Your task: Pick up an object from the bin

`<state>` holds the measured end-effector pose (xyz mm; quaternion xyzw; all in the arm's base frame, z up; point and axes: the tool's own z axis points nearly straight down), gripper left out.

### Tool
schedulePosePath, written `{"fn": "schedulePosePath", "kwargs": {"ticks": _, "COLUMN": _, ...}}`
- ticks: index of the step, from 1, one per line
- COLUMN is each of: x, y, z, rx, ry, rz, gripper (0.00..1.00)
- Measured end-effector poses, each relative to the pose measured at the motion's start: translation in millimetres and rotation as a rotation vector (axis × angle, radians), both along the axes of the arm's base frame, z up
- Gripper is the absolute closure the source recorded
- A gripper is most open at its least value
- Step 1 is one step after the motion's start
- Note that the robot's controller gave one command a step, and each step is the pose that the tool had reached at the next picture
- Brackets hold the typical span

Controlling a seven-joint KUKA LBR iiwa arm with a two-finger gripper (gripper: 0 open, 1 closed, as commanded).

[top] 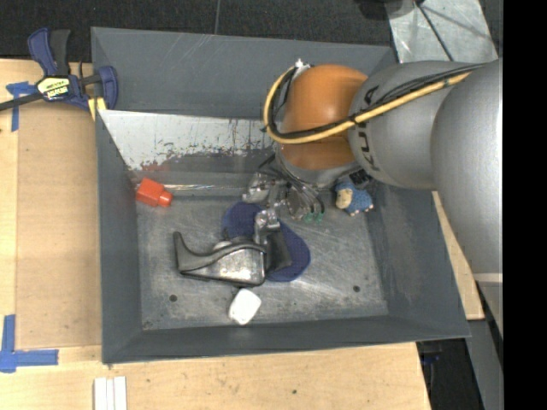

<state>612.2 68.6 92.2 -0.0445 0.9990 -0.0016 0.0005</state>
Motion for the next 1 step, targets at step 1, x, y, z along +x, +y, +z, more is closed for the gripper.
{"fn": "schedulePosePath", "kwargs": {"ticks": 1, "x": -10.7, "y": 11.7, "z": 120.7, "rx": 0.005, "ry": -0.011, "rz": -0.02, "gripper": 1.0}}
